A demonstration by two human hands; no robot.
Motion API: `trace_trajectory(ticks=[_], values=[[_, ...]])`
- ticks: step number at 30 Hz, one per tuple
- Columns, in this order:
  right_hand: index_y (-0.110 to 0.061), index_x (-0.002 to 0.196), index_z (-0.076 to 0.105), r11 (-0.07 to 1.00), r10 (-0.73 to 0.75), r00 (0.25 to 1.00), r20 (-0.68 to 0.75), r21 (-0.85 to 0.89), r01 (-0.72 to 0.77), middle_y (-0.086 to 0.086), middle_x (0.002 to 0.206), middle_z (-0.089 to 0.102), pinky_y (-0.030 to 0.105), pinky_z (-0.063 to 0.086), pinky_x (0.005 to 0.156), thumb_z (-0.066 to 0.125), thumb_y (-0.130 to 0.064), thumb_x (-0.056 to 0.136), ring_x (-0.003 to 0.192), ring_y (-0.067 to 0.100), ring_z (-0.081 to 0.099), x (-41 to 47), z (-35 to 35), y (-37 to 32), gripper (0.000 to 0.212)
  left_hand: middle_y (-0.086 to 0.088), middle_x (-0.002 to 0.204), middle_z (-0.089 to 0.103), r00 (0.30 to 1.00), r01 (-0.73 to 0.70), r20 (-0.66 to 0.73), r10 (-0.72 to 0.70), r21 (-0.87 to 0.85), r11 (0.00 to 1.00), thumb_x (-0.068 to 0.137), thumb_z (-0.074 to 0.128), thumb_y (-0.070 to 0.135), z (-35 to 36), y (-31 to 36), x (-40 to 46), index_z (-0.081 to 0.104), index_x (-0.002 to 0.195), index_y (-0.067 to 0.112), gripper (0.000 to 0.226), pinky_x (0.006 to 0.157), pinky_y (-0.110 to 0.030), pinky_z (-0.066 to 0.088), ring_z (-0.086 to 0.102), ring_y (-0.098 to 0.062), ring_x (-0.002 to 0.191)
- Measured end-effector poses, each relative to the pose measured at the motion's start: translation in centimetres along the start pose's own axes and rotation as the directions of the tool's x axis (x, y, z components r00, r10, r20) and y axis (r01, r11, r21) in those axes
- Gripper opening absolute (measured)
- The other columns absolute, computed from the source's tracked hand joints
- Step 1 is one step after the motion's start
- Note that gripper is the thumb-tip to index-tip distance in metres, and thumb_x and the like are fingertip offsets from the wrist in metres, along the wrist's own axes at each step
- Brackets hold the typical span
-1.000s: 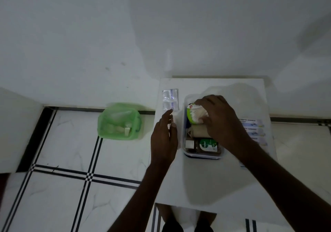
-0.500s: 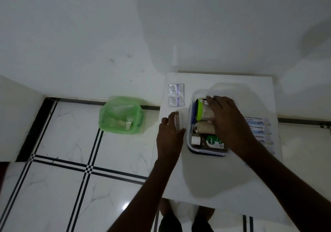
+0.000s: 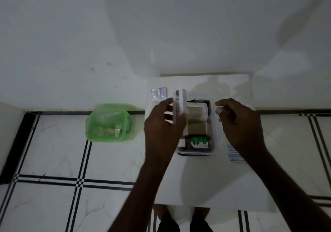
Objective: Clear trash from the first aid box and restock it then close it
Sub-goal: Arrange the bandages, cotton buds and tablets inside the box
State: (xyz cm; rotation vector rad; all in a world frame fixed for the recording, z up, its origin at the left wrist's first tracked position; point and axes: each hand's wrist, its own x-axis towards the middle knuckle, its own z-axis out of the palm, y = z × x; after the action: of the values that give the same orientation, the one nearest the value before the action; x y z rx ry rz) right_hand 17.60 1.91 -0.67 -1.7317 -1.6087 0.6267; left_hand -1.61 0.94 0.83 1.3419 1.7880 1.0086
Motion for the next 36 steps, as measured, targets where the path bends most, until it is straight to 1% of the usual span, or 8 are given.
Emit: trace_trajectory(ticks=[3, 6, 8, 10, 15, 21, 27, 36], values=[[-0.010, 0.107, 0.069, 0.954, 0.189, 0.976, 0.111, 0.215, -0.209, 0.005, 0.087, 0.074, 0.030, 0.061, 0.061, 0.055, -0.024, 0.099, 0.068, 0.011, 0.071, 0.1, -0.1, -0.3, 0.022, 0.003, 0.107, 0.075, 0.985, -0.047, 0.166, 0.041, 0.038, 0.998, 0.080, 0.078, 0.029, 3.5, 1.6, -0.7, 0.070, 0.119, 0.020, 0.040, 0.077, -0.023, 0.058, 0.068, -0.004, 0.083], [-0.012, 0.110, 0.069, 0.975, 0.197, 0.977, 0.080, 0.091, -0.204, 0.005, 0.091, 0.076, 0.035, 0.062, 0.064, 0.065, -0.028, 0.092, 0.071, 0.013, 0.072, 0.4, 0.3, 0.3, 0.025, 0.004, 0.098, 0.075, 0.961, -0.073, 0.266, 0.070, 0.003, 0.997, 0.081, 0.079, 0.012, 5.3, 2.0, -1.1, 0.073, 0.113, 0.012, 0.032, 0.069, -0.002, 0.047, 0.062, 0.013, 0.072], [-0.011, 0.111, 0.069, 0.987, 0.160, 0.986, 0.033, -0.010, -0.160, 0.006, 0.095, 0.077, 0.032, 0.061, 0.063, 0.067, -0.027, 0.090, 0.073, 0.014, 0.072, 0.5, 0.4, 0.7, 0.027, 0.005, 0.097, 0.073, 0.958, -0.140, 0.260, 0.123, 0.048, 0.989, 0.083, 0.075, 0.011, 5.3, 1.6, -0.9, 0.074, 0.110, 0.010, 0.026, 0.072, -0.010, 0.050, 0.064, 0.009, 0.078], [-0.009, 0.114, 0.067, 0.986, 0.143, 0.990, 0.003, -0.090, -0.142, 0.010, 0.100, 0.077, 0.021, 0.054, 0.059, 0.068, -0.029, 0.089, 0.075, 0.016, 0.073, 0.6, 0.4, 0.9, 0.032, -0.003, 0.102, 0.074, 0.944, -0.310, 0.201, 0.261, 0.276, 0.910, 0.090, 0.061, 0.020, 5.4, 0.5, -0.3, 0.074, 0.107, 0.010, 0.024, 0.079, -0.027, 0.052, 0.066, -0.014, 0.092], [-0.010, 0.117, 0.064, 0.946, 0.107, 0.994, -0.009, -0.307, -0.105, 0.010, 0.097, 0.071, 0.031, 0.053, 0.067, 0.063, -0.036, 0.090, 0.081, 0.026, 0.069, 0.6, 1.7, -0.2, 0.038, -0.004, 0.111, 0.071, 0.909, -0.413, 0.249, 0.333, 0.635, 0.653, 0.078, 0.035, 0.026, 5.0, -1.1, 1.6, 0.073, 0.108, 0.017, 0.050, 0.084, -0.035, 0.039, 0.062, -0.029, 0.101], [-0.005, 0.147, 0.039, 0.843, 0.112, 0.993, 0.043, -0.533, -0.072, 0.019, 0.124, 0.055, 0.032, 0.046, 0.070, 0.055, -0.038, 0.095, 0.105, 0.031, 0.059, 0.3, 4.2, -0.3, 0.063, -0.005, 0.120, 0.068, 0.887, -0.461, 0.306, 0.345, 0.626, 0.629, 0.080, 0.037, 0.034, 4.1, -2.0, 1.7, 0.070, 0.117, 0.018, 0.053, 0.090, -0.037, 0.037, 0.059, -0.030, 0.110], [-0.006, 0.154, 0.026, 0.881, 0.032, 0.982, 0.185, -0.470, 0.060, 0.028, 0.154, 0.032, 0.056, 0.042, 0.105, 0.061, -0.023, 0.092, 0.137, 0.044, 0.037, -1.5, 4.2, 1.5, 0.073, -0.009, 0.129, 0.065, 0.890, -0.456, 0.310, 0.335, 0.597, 0.659, 0.081, 0.036, 0.027, 4.4, -2.8, 1.3, 0.067, 0.124, 0.015, 0.055, 0.096, -0.041, 0.043, 0.056, -0.033, 0.118], [-0.016, 0.158, 0.010, 0.891, 0.103, 0.963, 0.251, -0.454, 0.023, 0.023, 0.162, 0.016, 0.057, 0.034, 0.111, 0.044, -0.034, 0.098, 0.145, 0.042, 0.025, -0.9, 4.3, 0.8, 0.071, -0.011, 0.129, 0.065, 0.867, -0.497, 0.269, 0.419, 0.518, 0.696, 0.085, 0.041, 0.023, 4.0, -3.3, 1.3, 0.067, 0.125, 0.012, 0.049, 0.100, -0.044, 0.047, 0.056, -0.033, 0.119]])
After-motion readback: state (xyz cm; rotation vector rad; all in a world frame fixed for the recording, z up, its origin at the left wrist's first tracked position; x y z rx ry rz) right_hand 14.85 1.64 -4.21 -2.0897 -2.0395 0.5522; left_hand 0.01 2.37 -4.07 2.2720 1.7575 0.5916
